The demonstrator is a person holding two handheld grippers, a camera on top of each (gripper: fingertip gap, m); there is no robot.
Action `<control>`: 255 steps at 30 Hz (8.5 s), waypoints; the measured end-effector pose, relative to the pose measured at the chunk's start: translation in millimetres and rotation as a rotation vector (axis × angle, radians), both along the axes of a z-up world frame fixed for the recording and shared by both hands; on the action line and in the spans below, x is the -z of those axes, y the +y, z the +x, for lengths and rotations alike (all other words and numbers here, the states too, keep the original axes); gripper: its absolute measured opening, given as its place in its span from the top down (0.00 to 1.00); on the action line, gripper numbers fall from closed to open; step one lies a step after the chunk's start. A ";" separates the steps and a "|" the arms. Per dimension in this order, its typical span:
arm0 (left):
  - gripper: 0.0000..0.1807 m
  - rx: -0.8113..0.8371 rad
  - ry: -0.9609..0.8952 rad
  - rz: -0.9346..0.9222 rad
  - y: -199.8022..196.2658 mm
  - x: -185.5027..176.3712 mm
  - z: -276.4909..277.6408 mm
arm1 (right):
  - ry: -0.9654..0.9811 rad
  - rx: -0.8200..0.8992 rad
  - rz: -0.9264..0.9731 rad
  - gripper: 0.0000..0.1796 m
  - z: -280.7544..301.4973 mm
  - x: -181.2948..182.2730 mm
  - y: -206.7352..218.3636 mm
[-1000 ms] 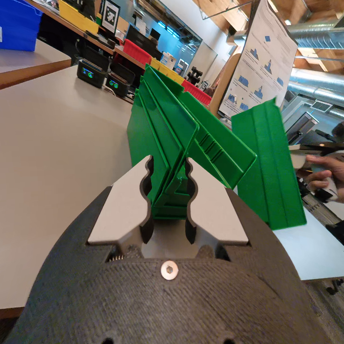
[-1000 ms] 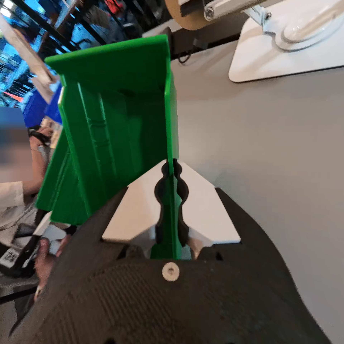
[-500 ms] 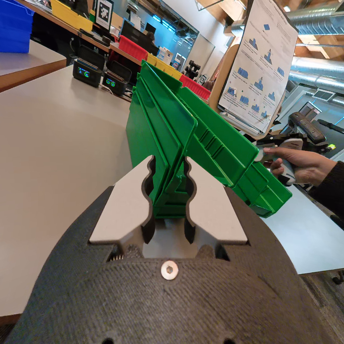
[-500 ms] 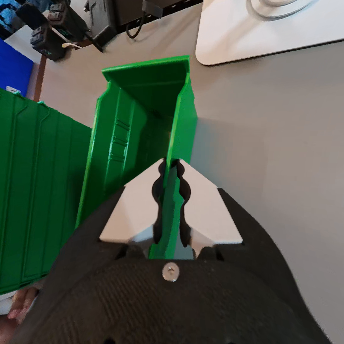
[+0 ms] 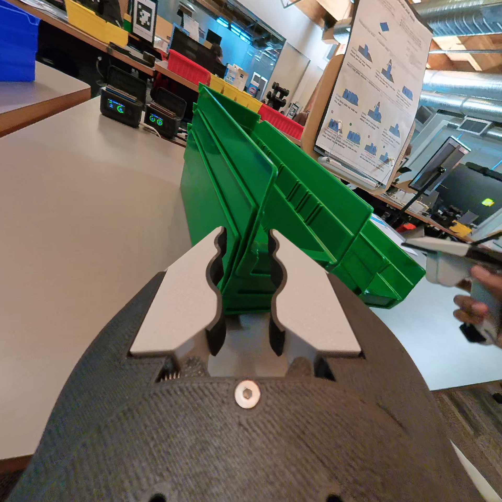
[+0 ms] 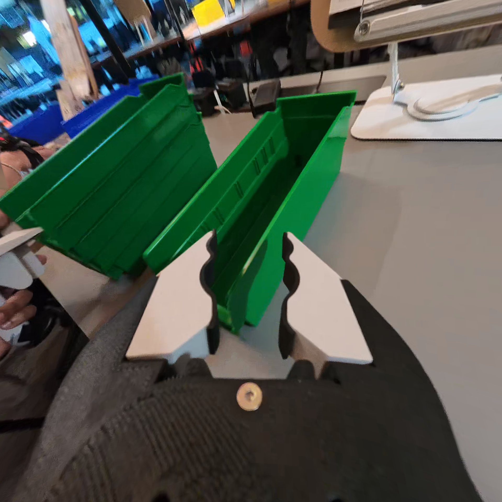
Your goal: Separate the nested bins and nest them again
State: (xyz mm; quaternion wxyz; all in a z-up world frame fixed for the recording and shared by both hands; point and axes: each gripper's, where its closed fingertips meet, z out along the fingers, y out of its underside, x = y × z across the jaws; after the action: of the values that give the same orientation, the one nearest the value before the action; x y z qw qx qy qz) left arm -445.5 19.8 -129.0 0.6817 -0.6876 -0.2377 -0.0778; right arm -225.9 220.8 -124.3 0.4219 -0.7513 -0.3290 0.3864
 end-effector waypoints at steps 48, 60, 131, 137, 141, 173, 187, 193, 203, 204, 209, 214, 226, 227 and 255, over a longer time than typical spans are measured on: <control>0.95 -0.071 0.255 -0.016 16.0 -21.5 -21.1 | -0.002 -0.121 0.206 0.88 -18.1 41.9 -59.7; 0.94 -0.057 0.241 0.013 17.0 -21.7 -20.8 | 0.018 -0.158 0.169 0.87 -19.2 42.4 -62.8; 0.88 -0.055 0.194 0.071 7.7 -24.0 -19.8 | 0.034 -0.151 0.491 0.66 -1.7 -11.5 -119.6; 0.88 -0.053 0.191 0.077 7.4 -24.7 -19.9 | 0.021 -0.195 0.524 0.72 -5.0 -10.3 -131.6; 0.86 -0.059 0.188 0.080 7.2 -25.1 -21.0 | 0.018 -0.231 0.501 0.75 -7.3 -7.1 -139.3; 0.84 -0.142 0.043 0.252 -17.2 -40.6 -46.0 | -0.020 -0.282 0.561 0.82 -13.7 2.4 -152.6; 0.84 -0.145 0.046 0.240 -15.2 -38.7 -45.2 | -0.018 -0.324 0.613 0.82 -19.1 -2.6 -156.6; 0.84 -0.167 0.060 0.241 -15.4 -40.9 -45.9 | 0.024 -0.443 0.689 0.78 -38.5 -51.9 -151.8; 0.84 -0.143 0.047 0.253 -16.3 -42.4 -44.6 | -0.270 -1.059 0.834 0.74 -101.5 -62.4 -164.1; 0.84 -0.135 0.042 0.252 -16.0 -42.3 -43.8 | -0.307 -1.101 0.844 0.75 -108.5 -62.4 -162.8; 0.87 -0.024 0.010 0.238 -6.1 -38.6 -35.5 | -0.491 -1.238 0.948 0.81 -145.2 -65.4 -138.6; 0.86 0.077 -0.103 0.272 -3.9 -36.2 -35.0 | -0.707 -1.428 1.182 0.90 -159.4 -55.0 -120.7; 0.83 0.139 -0.126 0.263 -6.3 -31.7 -32.3 | -1.016 -1.645 1.277 0.95 -179.8 -28.2 -115.2; 0.83 0.139 -0.126 0.263 -6.4 -31.7 -32.3 | -1.031 -1.657 1.288 0.96 -179.7 -28.3 -115.3; 0.55 0.378 -0.332 0.098 -28.7 -3.8 -12.0 | -0.881 -1.542 1.295 0.97 -170.8 -29.7 -121.2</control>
State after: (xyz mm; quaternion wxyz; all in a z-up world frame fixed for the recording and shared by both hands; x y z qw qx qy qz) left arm -457.5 -8.9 -125.2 0.6390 -0.6638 -0.2096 -0.3273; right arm -396.7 99.6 -94.7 0.2269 -0.0525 -0.9725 -0.0017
